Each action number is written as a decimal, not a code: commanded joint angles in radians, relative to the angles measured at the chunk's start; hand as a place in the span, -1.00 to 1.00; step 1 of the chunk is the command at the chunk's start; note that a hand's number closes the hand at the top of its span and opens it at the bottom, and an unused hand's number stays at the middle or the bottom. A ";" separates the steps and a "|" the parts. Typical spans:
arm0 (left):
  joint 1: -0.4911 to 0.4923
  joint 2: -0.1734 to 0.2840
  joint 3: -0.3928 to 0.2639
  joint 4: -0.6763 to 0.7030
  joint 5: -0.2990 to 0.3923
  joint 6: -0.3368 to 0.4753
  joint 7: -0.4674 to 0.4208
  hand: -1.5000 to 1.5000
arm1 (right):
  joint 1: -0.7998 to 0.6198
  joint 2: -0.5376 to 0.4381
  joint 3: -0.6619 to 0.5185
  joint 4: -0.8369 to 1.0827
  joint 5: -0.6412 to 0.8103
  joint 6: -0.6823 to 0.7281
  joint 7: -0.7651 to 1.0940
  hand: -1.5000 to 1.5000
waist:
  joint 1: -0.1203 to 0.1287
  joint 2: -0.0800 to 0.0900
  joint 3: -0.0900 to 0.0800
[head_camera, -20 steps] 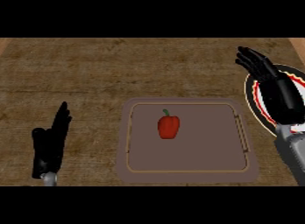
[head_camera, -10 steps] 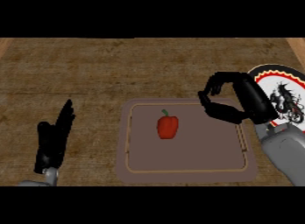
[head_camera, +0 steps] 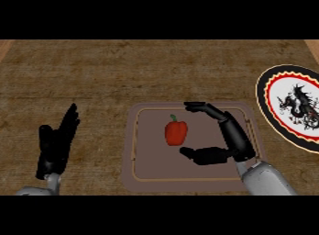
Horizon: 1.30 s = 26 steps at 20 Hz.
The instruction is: Pick the bell pepper from the tray and place it in the plate
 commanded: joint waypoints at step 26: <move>-0.058 -0.061 0.046 0.087 -0.062 -0.031 -0.007 0.00 | -0.413 0.062 0.107 0.162 0.388 0.600 0.721 -1.00 | 0.002 -0.002 -0.001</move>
